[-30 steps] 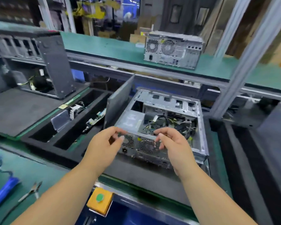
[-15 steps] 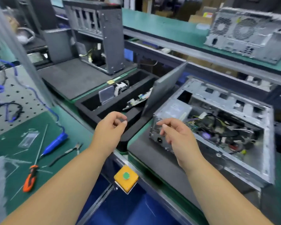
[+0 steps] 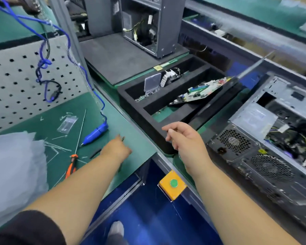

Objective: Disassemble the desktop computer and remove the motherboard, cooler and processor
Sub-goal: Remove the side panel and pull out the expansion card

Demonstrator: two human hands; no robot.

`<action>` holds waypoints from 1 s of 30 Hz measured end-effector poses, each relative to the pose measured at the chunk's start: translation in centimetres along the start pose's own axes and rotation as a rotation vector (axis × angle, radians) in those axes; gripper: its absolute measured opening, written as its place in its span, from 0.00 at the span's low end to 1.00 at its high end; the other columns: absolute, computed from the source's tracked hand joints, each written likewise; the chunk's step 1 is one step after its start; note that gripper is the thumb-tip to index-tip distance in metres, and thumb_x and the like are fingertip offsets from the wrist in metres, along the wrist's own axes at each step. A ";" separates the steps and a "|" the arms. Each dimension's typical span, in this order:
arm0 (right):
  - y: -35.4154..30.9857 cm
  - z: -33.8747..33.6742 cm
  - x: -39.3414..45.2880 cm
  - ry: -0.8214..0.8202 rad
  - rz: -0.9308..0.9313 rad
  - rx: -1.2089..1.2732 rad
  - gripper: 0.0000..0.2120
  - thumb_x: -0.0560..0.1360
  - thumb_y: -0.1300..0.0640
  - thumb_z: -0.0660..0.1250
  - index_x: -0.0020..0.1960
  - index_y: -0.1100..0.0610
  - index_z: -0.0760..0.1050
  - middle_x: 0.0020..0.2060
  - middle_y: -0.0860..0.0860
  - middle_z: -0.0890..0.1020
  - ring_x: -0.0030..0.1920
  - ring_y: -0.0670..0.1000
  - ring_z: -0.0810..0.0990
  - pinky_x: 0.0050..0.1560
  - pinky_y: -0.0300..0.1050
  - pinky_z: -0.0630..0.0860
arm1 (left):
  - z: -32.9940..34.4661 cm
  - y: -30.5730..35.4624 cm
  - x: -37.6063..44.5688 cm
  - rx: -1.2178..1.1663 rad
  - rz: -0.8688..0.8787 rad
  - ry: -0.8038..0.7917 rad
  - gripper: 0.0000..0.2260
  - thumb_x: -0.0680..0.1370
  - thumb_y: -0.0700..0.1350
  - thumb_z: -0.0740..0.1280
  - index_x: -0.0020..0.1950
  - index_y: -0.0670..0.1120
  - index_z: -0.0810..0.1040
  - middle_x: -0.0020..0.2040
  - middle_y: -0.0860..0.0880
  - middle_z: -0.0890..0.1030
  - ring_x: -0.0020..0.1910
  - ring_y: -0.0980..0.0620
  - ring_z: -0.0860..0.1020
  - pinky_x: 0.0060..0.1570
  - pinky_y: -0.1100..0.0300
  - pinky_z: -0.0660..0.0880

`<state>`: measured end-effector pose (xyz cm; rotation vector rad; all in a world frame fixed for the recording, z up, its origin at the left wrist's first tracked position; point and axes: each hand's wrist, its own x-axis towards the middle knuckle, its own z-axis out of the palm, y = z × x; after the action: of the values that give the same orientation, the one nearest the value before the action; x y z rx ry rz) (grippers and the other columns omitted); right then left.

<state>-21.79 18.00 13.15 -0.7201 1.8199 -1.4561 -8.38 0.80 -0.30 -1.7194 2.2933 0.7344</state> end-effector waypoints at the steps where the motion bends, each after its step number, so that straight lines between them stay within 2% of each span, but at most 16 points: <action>1: 0.2 0.4 0.2 0.004 0.006 -0.010 0.13 0.78 0.62 0.61 0.46 0.50 0.82 0.33 0.46 0.78 0.29 0.46 0.67 0.34 0.41 0.66 | 0.6 -0.4 0.2 0.044 0.007 -0.033 0.34 0.74 0.55 0.69 0.76 0.52 0.60 0.67 0.50 0.75 0.62 0.45 0.77 0.55 0.57 0.71; 3: 0.5 0.8 0.4 0.013 0.019 -0.041 0.14 0.78 0.62 0.60 0.45 0.48 0.81 0.33 0.46 0.78 0.29 0.45 0.68 0.35 0.41 0.67 | 1.9 -1.2 0.4 0.004 0.006 -0.090 0.42 0.73 0.53 0.71 0.79 0.57 0.48 0.66 0.52 0.76 0.58 0.44 0.80 0.55 0.55 0.74; 4: 0.7 0.8 0.4 0.017 0.026 -0.053 0.14 0.78 0.61 0.60 0.45 0.47 0.81 0.33 0.46 0.78 0.29 0.45 0.68 0.35 0.40 0.68 | 2.4 -1.6 0.5 -0.020 -0.003 -0.097 0.42 0.74 0.52 0.71 0.79 0.58 0.48 0.65 0.52 0.77 0.56 0.43 0.80 0.56 0.53 0.76; 6: 1.0 0.6 0.4 0.022 0.039 -0.066 0.13 0.78 0.61 0.61 0.45 0.47 0.82 0.33 0.45 0.79 0.29 0.44 0.69 0.34 0.38 0.68 | 3.0 -2.1 0.7 -0.021 -0.064 -0.076 0.34 0.75 0.50 0.71 0.76 0.50 0.56 0.63 0.46 0.78 0.58 0.41 0.79 0.56 0.52 0.75; 8: 1.3 0.1 0.4 0.020 0.048 -0.069 0.13 0.78 0.60 0.61 0.46 0.47 0.82 0.33 0.45 0.79 0.29 0.44 0.68 0.32 0.37 0.67 | 2.9 -2.1 0.9 0.001 -0.125 -0.068 0.23 0.77 0.49 0.69 0.67 0.41 0.68 0.58 0.43 0.80 0.58 0.41 0.78 0.52 0.54 0.74; 10: 1.4 -0.4 0.4 0.019 0.052 -0.077 0.13 0.78 0.59 0.61 0.46 0.46 0.81 0.33 0.44 0.79 0.30 0.45 0.68 0.31 0.37 0.67 | 2.5 -1.8 0.8 0.054 -0.093 -0.072 0.15 0.79 0.46 0.67 0.62 0.40 0.74 0.53 0.43 0.81 0.55 0.42 0.79 0.48 0.55 0.73; 14: 1.4 -1.3 0.3 0.026 0.057 -0.072 0.13 0.78 0.58 0.61 0.45 0.44 0.81 0.34 0.44 0.79 0.31 0.44 0.70 0.30 0.35 0.68 | 0.5 -0.8 0.6 0.071 -0.042 0.012 0.11 0.78 0.43 0.62 0.58 0.42 0.76 0.53 0.43 0.80 0.52 0.42 0.79 0.46 0.56 0.73; 19: 0.6 -2.6 -0.1 0.005 0.021 -0.044 0.13 0.78 0.58 0.61 0.46 0.45 0.81 0.35 0.44 0.79 0.30 0.41 0.70 0.35 0.37 0.68 | -3.3 2.0 -0.7 -0.052 0.043 0.113 0.05 0.78 0.47 0.62 0.50 0.46 0.72 0.46 0.46 0.79 0.41 0.44 0.75 0.39 0.57 0.69; 23: -0.4 -4.5 -0.4 0.002 -0.047 -0.051 0.10 0.78 0.57 0.63 0.47 0.45 0.81 0.38 0.43 0.80 0.35 0.38 0.75 0.38 0.33 0.72 | -6.1 5.5 -3.0 -0.470 0.254 0.139 0.05 0.78 0.47 0.65 0.43 0.51 0.73 0.39 0.51 0.79 0.34 0.49 0.76 0.31 0.60 0.68; 26: -1.3 -6.2 -0.7 0.025 -0.097 -0.049 0.05 0.75 0.51 0.67 0.49 0.43 0.79 0.46 0.42 0.80 0.45 0.38 0.77 0.41 0.29 0.71 | -8.0 8.4 -5.6 -0.704 0.462 0.089 0.05 0.78 0.46 0.66 0.43 0.54 0.75 0.38 0.53 0.78 0.38 0.51 0.74 0.39 0.57 0.70; 27: -1.7 -6.8 -0.8 0.032 -0.107 -0.051 0.07 0.73 0.48 0.68 0.51 0.42 0.78 0.49 0.43 0.79 0.47 0.39 0.77 0.44 0.31 0.71 | -8.5 9.4 -6.6 -0.747 0.524 0.061 0.05 0.79 0.45 0.65 0.44 0.54 0.76 0.38 0.53 0.77 0.39 0.51 0.73 0.42 0.56 0.70; 30: -2.7 -9.1 -1.3 0.048 -0.150 -0.101 0.26 0.64 0.37 0.70 0.60 0.42 0.73 0.59 0.44 0.73 0.57 0.41 0.74 0.54 0.38 0.71 | -9.8 12.7 -9.4 -0.840 0.685 -0.035 0.06 0.80 0.41 0.64 0.47 0.51 0.77 0.38 0.52 0.77 0.38 0.52 0.73 0.44 0.56 0.71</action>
<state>-28.22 23.84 17.23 -0.8957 1.9228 -1.4959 -15.88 6.61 15.68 -1.0175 2.7564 2.0574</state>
